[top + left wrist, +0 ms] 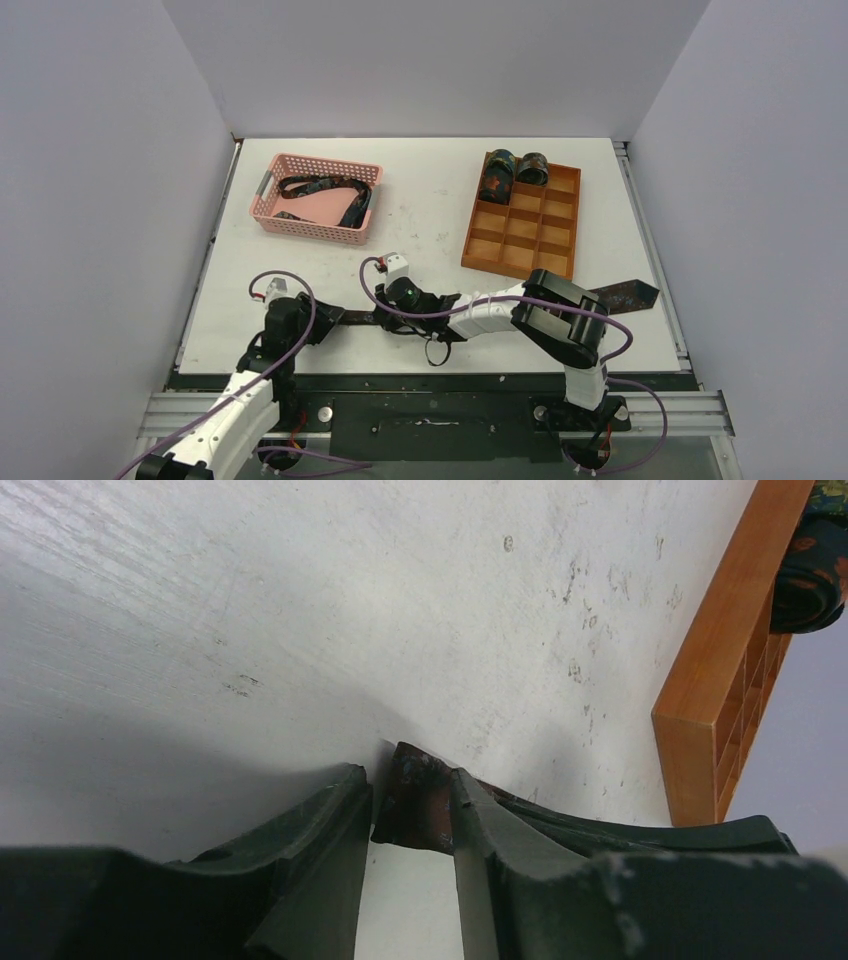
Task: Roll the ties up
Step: Roll the tie at the center of the board.
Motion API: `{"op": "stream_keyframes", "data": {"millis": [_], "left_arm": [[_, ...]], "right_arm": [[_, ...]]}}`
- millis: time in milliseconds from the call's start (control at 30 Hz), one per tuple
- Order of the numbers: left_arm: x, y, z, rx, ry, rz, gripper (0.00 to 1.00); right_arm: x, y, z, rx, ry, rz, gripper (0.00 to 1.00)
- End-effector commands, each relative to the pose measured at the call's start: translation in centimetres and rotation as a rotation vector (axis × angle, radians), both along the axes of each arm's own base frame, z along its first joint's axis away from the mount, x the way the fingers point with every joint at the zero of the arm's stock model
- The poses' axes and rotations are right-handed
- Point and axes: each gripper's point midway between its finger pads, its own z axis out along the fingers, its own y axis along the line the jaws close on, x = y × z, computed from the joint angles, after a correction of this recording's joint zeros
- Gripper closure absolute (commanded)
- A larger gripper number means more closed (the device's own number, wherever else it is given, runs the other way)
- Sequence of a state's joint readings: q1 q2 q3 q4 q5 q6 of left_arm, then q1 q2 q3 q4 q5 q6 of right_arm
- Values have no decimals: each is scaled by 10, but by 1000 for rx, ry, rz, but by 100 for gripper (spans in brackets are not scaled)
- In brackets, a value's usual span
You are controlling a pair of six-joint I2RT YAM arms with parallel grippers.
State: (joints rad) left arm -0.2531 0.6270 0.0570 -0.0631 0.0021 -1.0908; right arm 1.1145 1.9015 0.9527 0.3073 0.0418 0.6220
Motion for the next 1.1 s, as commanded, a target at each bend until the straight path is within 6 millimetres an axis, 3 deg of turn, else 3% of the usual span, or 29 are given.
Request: {"op": "stream_keyframes", "data": {"millis": [0,200,400,533,633,767,833,933,1067], "left_arm": [[-1,-4,-1,-32,-9,-28,68],[0,-8,0,-53,-41,-52,74],[1,-9,3,-56,-63,-64,100],[2,-6,6,-51,-79,-56,100],[3,-4,9,-45,-95,-47,100],[1,-2,5,-42,-103,-37,100],[1,-1,5,-41,-105,-36,100],[-1,-1,3,-40,-103,-38,100],[-2,-3,0,-47,-104,-43,100]], "right_arm": [[-14,-27,-26,-116,37,-1,95],[-15,-28,-26,-115,38,-1,95],[-15,-26,-25,-114,35,1,95],[-15,-24,-21,-107,31,5,95],[-14,-22,-7,-84,14,-2,94],[-8,-15,27,-42,-30,-13,75],[-8,-7,40,-32,-48,0,71],[-10,8,52,-24,-63,34,73],[-12,22,52,-15,-56,54,84]]}}
